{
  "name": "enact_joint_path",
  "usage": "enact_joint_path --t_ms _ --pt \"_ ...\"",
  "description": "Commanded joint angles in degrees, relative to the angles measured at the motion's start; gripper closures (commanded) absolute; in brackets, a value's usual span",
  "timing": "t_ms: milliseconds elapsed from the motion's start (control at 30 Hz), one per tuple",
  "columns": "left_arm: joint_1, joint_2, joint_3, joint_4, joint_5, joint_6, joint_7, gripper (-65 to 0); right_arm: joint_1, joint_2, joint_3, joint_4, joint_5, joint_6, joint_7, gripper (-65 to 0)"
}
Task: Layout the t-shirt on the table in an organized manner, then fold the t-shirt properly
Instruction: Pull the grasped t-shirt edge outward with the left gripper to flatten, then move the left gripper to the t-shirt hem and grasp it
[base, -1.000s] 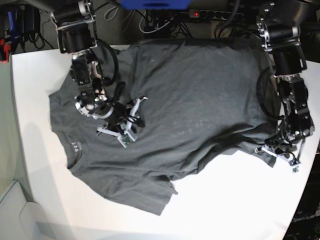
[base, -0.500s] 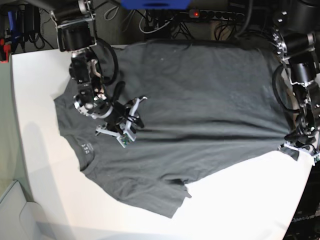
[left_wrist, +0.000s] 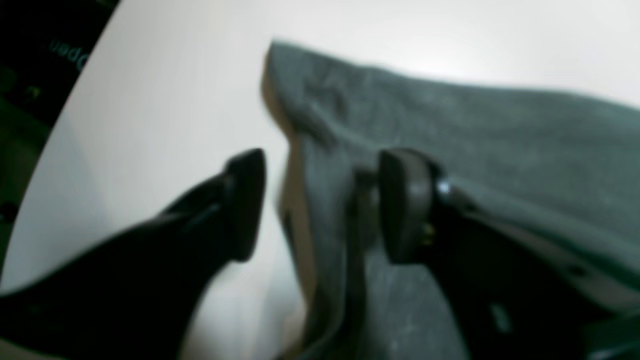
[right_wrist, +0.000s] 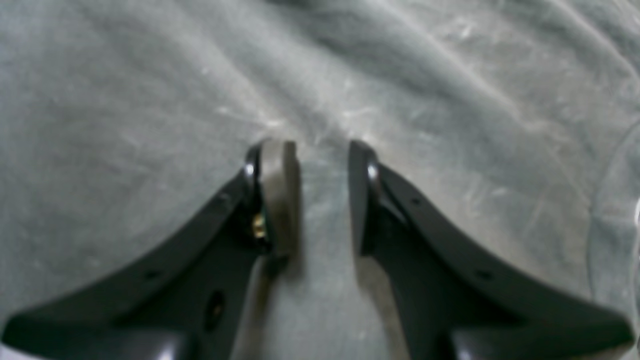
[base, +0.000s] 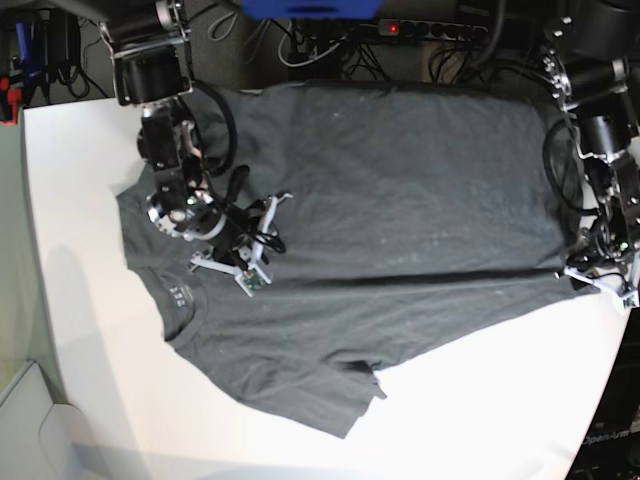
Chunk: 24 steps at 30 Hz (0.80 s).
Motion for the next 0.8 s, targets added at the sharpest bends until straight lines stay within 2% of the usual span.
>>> enact_joint_path --t_ms 0,100,233,300,433,600,767 --pt "-0.18 -1.37 -0.36 3.3 -0.36 0.12 -0.33 -43.9 1.19 0.01 0.18 0.91 0.72 0.25 1.2 -19.7" --pt "3.6 -1.02 -0.45 10.69 -0.89 0.12 2.75 -50.6 1.27 0.01 0.18 0.91 0.72 0.34 1.2 -19.7" --pt "8.79 1.44 -1.24 21.68 -6.25 0.12 9.87 -50.8 1.27 0.01 0.09 0.91 0.72 0.34 1.03 -19.7" --pt "10.63 3.82 -1.68 27.57 -9.41 0.3 13.38 -50.8 1.27 0.01 0.0 0.74 0.72 0.34 1.11 -19.7" --pt "11.51 8.91 -1.42 32.05 -9.59 0.65 17.25 -50.8 1.27 -0.08 0.0 0.39 0.72 0.34 1.2 -19.7" --pt "10.99 13.13 -1.33 23.44 -3.17 0.47 11.36 -50.8 3.03 -0.08 0.0 -2.34 0.72 0.34 1.29 -19.7" --pt "7.65 13.22 -1.24 12.8 2.46 0.3 3.89 -50.8 5.85 0.1 0.09 -7.88 0.72 0.34 1.29 -19.7"
